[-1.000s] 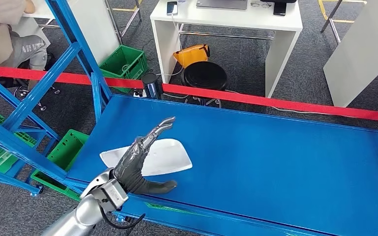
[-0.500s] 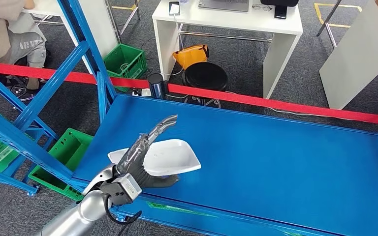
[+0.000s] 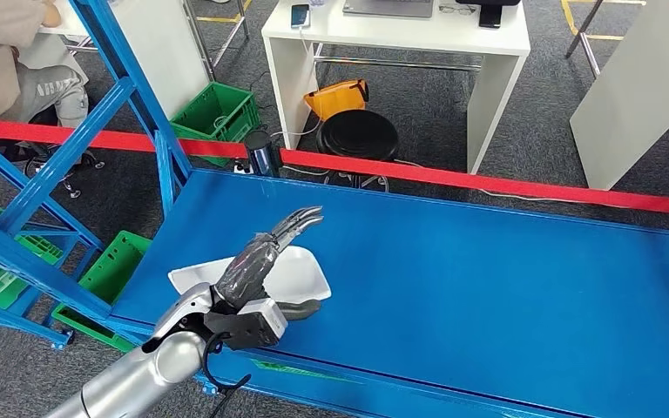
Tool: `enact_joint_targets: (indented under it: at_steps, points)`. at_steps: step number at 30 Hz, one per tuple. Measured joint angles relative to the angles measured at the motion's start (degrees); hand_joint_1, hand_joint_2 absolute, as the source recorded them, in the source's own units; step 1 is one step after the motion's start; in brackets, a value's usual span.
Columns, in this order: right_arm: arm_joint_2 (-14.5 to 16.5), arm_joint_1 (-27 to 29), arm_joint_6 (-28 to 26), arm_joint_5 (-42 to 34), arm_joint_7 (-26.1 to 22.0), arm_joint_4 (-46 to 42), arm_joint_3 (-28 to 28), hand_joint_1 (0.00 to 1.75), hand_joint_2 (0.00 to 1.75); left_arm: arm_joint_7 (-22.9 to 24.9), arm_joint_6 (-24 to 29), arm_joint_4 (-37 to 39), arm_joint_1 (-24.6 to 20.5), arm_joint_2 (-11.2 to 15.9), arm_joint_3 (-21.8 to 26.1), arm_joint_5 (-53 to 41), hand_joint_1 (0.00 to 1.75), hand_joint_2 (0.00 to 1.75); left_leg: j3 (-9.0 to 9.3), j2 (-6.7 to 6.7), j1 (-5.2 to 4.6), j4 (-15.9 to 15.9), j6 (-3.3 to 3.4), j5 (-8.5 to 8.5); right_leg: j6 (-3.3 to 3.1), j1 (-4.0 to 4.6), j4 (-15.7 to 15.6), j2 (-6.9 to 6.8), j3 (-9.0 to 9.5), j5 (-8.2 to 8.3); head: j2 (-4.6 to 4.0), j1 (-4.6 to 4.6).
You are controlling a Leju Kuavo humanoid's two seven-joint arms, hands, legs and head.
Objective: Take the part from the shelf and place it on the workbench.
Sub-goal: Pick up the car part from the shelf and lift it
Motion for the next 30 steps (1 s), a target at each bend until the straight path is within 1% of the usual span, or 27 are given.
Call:
enact_joint_targets:
  at_steps: [1, 2, 3, 4, 5, 6, 7, 8, 10, 11, 12, 14, 15, 16, 17, 18, 19, 20, 21, 22, 24, 25, 26, 27, 28, 29, 30]
  points:
    - [0.1, 0.1, 0.0, -0.2, 0.2, 0.0, 0.0, 0.00, 0.00, 0.7, 0.7, 0.3, -0.1, 0.3, -0.3, -1.2, 0.00, 1.75, -0.36, 0.00, -0.01, 0.6, 0.12, 0.41, -0.05, 0.13, 0.0, 0.03, 0.02, 0.00, 0.00, 0.00]
    - [0.2, 0.2, -0.1, -0.3, 0.3, 0.1, 0.0, 0.00, 0.00, 1.5, 1.4, 0.6, -0.3, 0.7, -0.6, -2.5, 0.00, 1.75, 0.42, -0.01, -0.06, -1.2, 0.44, 1.84, -0.06, 0.30, 0.0, 0.08, 0.06, -0.01, 0.00, 0.00]
    - [0.3, 0.3, -0.2, -0.5, 0.4, 0.1, 0.0, 0.00, 0.00, 2.2, 2.0, 0.8, -0.6, 1.0, -0.8, -3.7, 0.00, 1.75, 2.14, -0.03, -0.19, -4.8, 0.97, 3.86, -0.06, 0.48, 0.0, 0.15, 0.13, -0.01, 0.00, 0.00]
    - [0.5, 0.3, -0.3, -0.6, 0.5, 0.1, 0.0, 0.00, 0.00, 3.1, 2.5, 1.0, -1.0, 1.3, -1.1, -4.9, 0.00, 1.75, 4.16, -0.03, -0.40, -8.9, 1.68, 5.52, -0.05, 0.58, 0.0, 0.21, 0.17, 0.00, 0.00, 0.03]
    - [0.6, 0.3, -0.4, -0.8, 0.6, 0.1, 0.0, 0.00, 0.00, 4.0, 3.0, 1.2, -1.5, 1.5, -1.3, -6.2, 0.00, 1.75, 5.80, 0.05, -0.64, -12.2, 2.28, 6.62, -0.01, 0.75, 0.0, 0.22, 0.16, 0.03, 0.00, 0.04]
    - [0.8, 0.3, -0.5, -0.9, 0.6, 0.2, 0.0, 0.00, 0.00, 4.9, 3.5, 1.5, -2.0, 1.6, -1.6, -7.5, 0.00, 1.75, 6.80, 0.12, -0.92, -14.3, 2.75, 7.07, 0.05, 0.78, 0.0, 0.19, 0.10, 0.07, 0.00, 0.06]
    - [0.9, 0.3, -0.6, -1.0, 0.7, 0.2, 0.0, 0.00, 0.00, 5.9, 3.9, 1.7, -2.4, 1.8, -1.9, -9.0, 0.00, 1.75, 7.15, 0.20, -1.15, -15.1, 3.04, 6.98, 0.18, 0.73, -0.1, 0.11, 0.03, 0.14, 0.00, 0.07]
    - [0.8, 0.3, -0.7, -1.1, 0.7, 0.3, 0.0, 0.00, 0.00, 6.8, 4.3, 2.0, -2.7, 1.9, -2.2, -10.6, 0.00, 1.75, 7.17, 0.27, -1.32, -15.3, 3.19, 7.07, 0.38, 0.76, -0.2, 0.05, 0.01, 0.25, 0.00, 0.04]
    - [0.8, 0.3, -0.7, -1.4, 0.7, 0.3, 0.0, 0.00, 0.00, 8.7, 4.9, 2.3, -3.2, 2.0, -2.8, -14.1, 0.00, 1.75, 7.81, 0.43, -1.08, -16.5, 3.46, 7.74, 0.69, 0.78, 0.1, -0.08, -0.26, 0.06, 0.00, 0.08]
    - [0.7, 0.3, -0.8, -1.6, 0.7, 0.4, 0.0, 0.00, 0.00, 9.6, 5.1, 2.4, -3.5, 2.1, -3.1, -15.9, 0.00, 1.75, 8.12, 0.52, -0.92, -17.1, 3.60, 8.14, 0.67, 0.84, 1.5, -0.09, -0.92, -0.70, 0.00, 0.10]
    - [0.6, 0.3, -0.8, -1.8, 0.7, 0.4, 0.0, 0.00, 0.00, 10.5, 5.3, 2.5, -3.9, 2.1, -3.5, -17.5, 0.00, 1.75, 8.38, 0.62, -0.76, -17.5, 3.65, 8.47, 0.53, 0.84, 4.0, -0.11, -2.12, -1.95, 0.00, 0.14]
    - [0.4, 0.3, -0.9, -2.2, 0.7, 0.4, 0.0, 0.00, 0.00, 11.5, 5.5, 2.6, -4.3, 2.1, -4.1, -19.9, 0.00, 1.75, 8.23, 0.67, -0.85, -17.5, 3.74, 8.59, 0.38, 0.71, 11.3, -0.11, -5.47, -4.96, 0.00, 0.16]
    - [0.4, 0.3, -1.0, -2.3, 0.7, 0.4, 0.0, 0.00, 0.00, 11.9, 5.5, 2.6, -4.3, 2.2, -4.4, -20.4, 0.00, 1.75, 8.18, 0.67, -0.86, -17.5, 3.71, 8.57, 0.57, 0.59, 14.1, -0.12, -6.78, -5.85, 0.00, 0.17]
    - [0.3, 0.4, -1.1, -2.4, 0.7, 0.4, 0.0, 0.00, 0.00, 12.1, 5.5, 2.6, -4.3, 2.2, -4.7, -20.7, 0.00, 1.75, 8.14, 0.65, -0.83, -17.4, 3.65, 8.53, 1.01, 0.43, 15.0, -0.13, -7.14, -5.89, 0.00, 0.17]
    - [0.3, 0.5, -1.2, -2.6, 0.7, 0.5, 0.0, 0.00, 0.00, 12.2, 5.4, 2.5, -4.3, 2.2, -4.9, -20.7, 0.00, 1.75, 8.11, 0.61, -0.76, -17.2, 3.52, 8.45, 1.64, 0.23, 13.6, -0.15, -6.40, -5.11, 0.00, 0.17]
    - [0.3, 0.5, -1.2, -2.6, 0.7, 0.5, 0.0, 0.00, 0.00, 12.2, 5.3, 2.3, -4.3, 2.3, -5.0, -20.7, 0.00, 1.75, 8.08, 0.53, -0.66, -16.9, 3.26, 8.27, 2.33, -0.02, 10.2, -0.19, -4.66, -3.66, 0.00, 0.18]
    - [0.2, 0.6, -1.3, -2.7, 0.7, 0.5, 0.0, 0.00, 0.00, 12.3, 5.3, 2.2, -4.4, 2.3, -5.1, -20.7, 0.00, 1.75, 7.96, 0.45, -0.59, -16.5, 2.88, 8.01, 2.78, -0.24, 6.4, -0.26, -2.74, -2.43, 0.00, 0.18]
    - [0.2, 0.7, -1.3, -2.7, 0.6, 0.5, 0.0, 0.00, 0.00, 12.3, 5.2, 2.1, -4.5, 2.4, -5.1, -20.7, 0.00, 1.75, 7.67, 0.37, -0.67, -15.8, 2.44, 7.70, 2.90, -0.34, 3.3, -0.28, -1.23, -1.51, 0.00, 0.20]
    - [0.2, 0.7, -1.3, -2.7, 0.6, 0.6, 0.0, 0.00, 0.00, 12.4, 5.1, 2.0, -4.6, 2.4, -5.1, -20.7, 0.00, 1.75, 7.33, 0.31, -0.77, -15.3, 2.04, 7.44, 2.66, -0.36, 1.6, -0.25, -0.41, -1.09, 0.00, 0.16]
    - [0.2, 0.7, -1.3, -2.8, 0.6, 0.6, 0.0, 0.00, 0.00, 12.4, 5.1, 1.8, -4.7, 2.5, -5.1, -20.7, 0.00, 1.75, 7.01, 0.28, -0.87, -14.9, 1.75, 7.29, 2.20, -0.29, 1.2, -0.21, -0.31, -1.12, 0.00, 0.14]
    - [0.3, 0.7, -1.3, -2.8, 0.6, 0.6, 0.0, 0.00, 0.00, 12.4, 5.1, 1.6, -4.8, 2.6, -5.2, -20.7, 0.00, 1.75, 6.68, 0.28, -0.76, -14.6, 1.48, 7.17, 1.45, -0.25, 1.4, -0.06, -0.50, -0.97, 0.00, 0.08]
    - [0.4, 0.7, -1.3, -2.8, 0.6, 0.6, 0.0, 0.00, 0.00, 12.4, 5.1, 1.6, -4.8, 2.7, -5.2, -20.7, 0.00, 1.75, 6.49, 0.28, -0.60, -14.3, 1.29, 6.86, 1.24, -0.31, 1.3, -0.02, -0.49, -0.90, 0.00, 0.09]
    - [0.5, 0.7, -1.3, -2.8, 0.6, 0.6, 0.0, 0.00, 0.00, 12.4, 5.1, 1.5, -4.9, 2.8, -5.2, -20.7, 0.00, 1.75, 5.97, 0.27, -0.46, -13.2, 1.03, 6.05, 1.00, -0.40, 1.3, 0.00, -0.45, -0.85, 0.00, 0.07]
    - [0.5, 0.6, -1.3, -2.8, 0.6, 0.6, 0.0, 0.00, 0.00, 12.4, 5.1, 1.5, -4.9, 2.9, -5.2, -20.7, 0.00, 1.75, 4.91, 0.27, -0.33, -11.0, 0.69, 4.68, 0.80, -0.49, 1.3, 0.01, -0.41, -0.83, 0.00, 0.06]
    - [0.5, 0.6, -1.3, -2.8, 0.5, 0.6, 0.0, 0.00, 0.00, 12.4, 5.1, 1.4, -4.9, 3.0, -5.2, -20.7, 0.00, 1.75, 3.36, 0.27, -0.24, -7.6, 0.37, 2.96, 0.68, -0.43, 1.3, 0.01, -0.41, -0.84, 0.00, 0.05]
    - [0.5, 0.6, -1.3, -2.8, 0.5, 0.6, 0.0, 0.00, 0.00, 12.4, 5.1, 1.3, -4.9, 3.1, -5.2, -20.7, 0.00, 1.75, 1.49, 0.27, -0.16, -3.7, 0.15, 1.25, 0.57, -0.35, 1.3, 0.01, -0.43, -0.84, 0.00, 0.04]
    - [0.5, 0.6, -1.3, -2.9, 0.5, 0.6, 0.0, 0.00, 0.00, 12.4, 4.9, 1.1, -4.8, 3.2, -5.2, -20.6, 0.00, 1.75, -0.16, 0.27, -0.10, -0.3, 0.05, 0.16, 0.55, -0.26, 1.3, 0.01, -0.45, -0.86, 0.00, 0.04]
